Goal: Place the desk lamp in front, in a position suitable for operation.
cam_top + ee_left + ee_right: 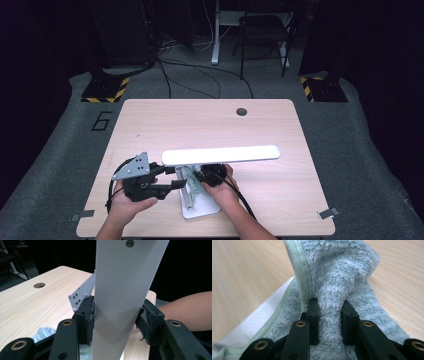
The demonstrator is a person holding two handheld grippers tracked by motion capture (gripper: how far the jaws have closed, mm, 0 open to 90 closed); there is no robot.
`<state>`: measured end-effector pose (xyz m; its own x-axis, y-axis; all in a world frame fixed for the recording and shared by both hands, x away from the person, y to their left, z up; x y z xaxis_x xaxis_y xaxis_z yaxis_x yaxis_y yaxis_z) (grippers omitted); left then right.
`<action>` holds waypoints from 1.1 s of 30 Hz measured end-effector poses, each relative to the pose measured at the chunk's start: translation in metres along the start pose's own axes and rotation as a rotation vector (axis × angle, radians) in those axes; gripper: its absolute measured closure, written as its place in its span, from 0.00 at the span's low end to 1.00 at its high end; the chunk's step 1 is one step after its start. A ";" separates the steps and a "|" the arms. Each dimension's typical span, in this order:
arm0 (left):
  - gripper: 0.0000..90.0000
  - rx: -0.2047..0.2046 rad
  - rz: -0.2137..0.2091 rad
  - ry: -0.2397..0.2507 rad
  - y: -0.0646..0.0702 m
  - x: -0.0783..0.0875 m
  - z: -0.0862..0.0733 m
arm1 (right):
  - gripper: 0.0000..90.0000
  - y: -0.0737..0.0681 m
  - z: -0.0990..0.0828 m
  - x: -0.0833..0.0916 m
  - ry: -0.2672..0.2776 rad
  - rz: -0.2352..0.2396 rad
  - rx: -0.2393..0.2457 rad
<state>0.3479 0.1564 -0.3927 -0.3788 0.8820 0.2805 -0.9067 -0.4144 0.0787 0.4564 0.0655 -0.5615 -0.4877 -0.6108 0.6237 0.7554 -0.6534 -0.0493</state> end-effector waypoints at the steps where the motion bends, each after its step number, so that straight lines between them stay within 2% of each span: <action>1: 0.58 -0.001 0.001 0.000 0.000 0.000 0.000 | 0.81 0.003 0.001 -0.001 -0.012 -0.023 -0.007; 3: 0.58 0.002 0.001 0.000 0.000 0.000 0.000 | 0.81 0.010 0.003 -0.004 0.006 -0.038 -0.012; 5: 0.58 0.001 0.004 0.000 0.001 0.000 0.000 | 0.81 0.015 0.002 -0.003 -0.001 -0.035 -0.061; 6: 0.58 -0.002 0.006 0.000 0.000 0.000 0.000 | 0.81 0.019 0.002 -0.003 0.004 -0.041 -0.065; 7: 0.58 0.001 0.008 0.003 0.000 0.000 0.000 | 0.81 0.023 0.002 -0.003 0.010 -0.047 -0.043; 10: 0.58 -0.001 0.013 0.004 0.000 0.000 0.000 | 0.81 0.028 -0.002 0.000 -0.016 -0.069 -0.065; 11: 0.58 -0.001 0.013 0.004 0.000 0.000 0.000 | 0.81 0.032 -0.001 0.000 0.007 -0.080 -0.059; 12: 0.58 0.001 0.014 0.006 0.000 0.000 0.000 | 0.81 0.032 -0.002 0.001 -0.007 -0.082 -0.077; 13: 0.58 0.002 0.014 0.006 0.000 0.000 0.000 | 0.81 0.036 -0.002 0.002 -0.003 -0.086 -0.068; 16: 0.58 0.004 0.011 0.005 0.000 0.001 -0.001 | 0.81 0.041 -0.006 0.005 -0.007 -0.084 -0.083; 17: 0.58 0.006 0.013 0.010 0.000 0.000 0.000 | 0.81 0.043 -0.006 0.006 0.010 -0.090 -0.094; 19: 0.58 0.008 0.009 0.009 0.000 0.000 -0.001 | 0.81 0.045 -0.010 0.010 -0.002 -0.085 -0.114; 21: 0.58 0.009 0.013 0.012 -0.001 0.000 -0.001 | 0.81 0.046 -0.012 0.011 0.014 -0.085 -0.106; 25: 0.58 0.000 0.015 0.013 -0.002 0.001 -0.001 | 0.82 0.046 -0.017 0.016 0.024 -0.083 -0.126; 29: 0.58 0.011 0.014 0.017 -0.001 0.001 -0.001 | 0.82 0.045 -0.022 0.022 0.024 -0.081 -0.145; 33: 0.58 0.004 0.011 0.016 -0.002 0.001 -0.001 | 0.82 0.045 -0.025 0.026 0.022 -0.085 -0.137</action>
<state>0.3490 0.1577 -0.3934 -0.3919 0.8806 0.2663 -0.9017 -0.4252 0.0790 0.4674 0.0091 -0.5669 -0.5581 -0.5589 0.6133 0.6446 -0.7574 -0.1038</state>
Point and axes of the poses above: each handheld gripper's, and its own axes: x roughly backward along the jaws, z roughly out of its top, y roughly to its right, the point moved 9 cm from there along -x, roughly forward along the jaws, and after that the axes turned 3 degrees about y, right-handed, at the moved point
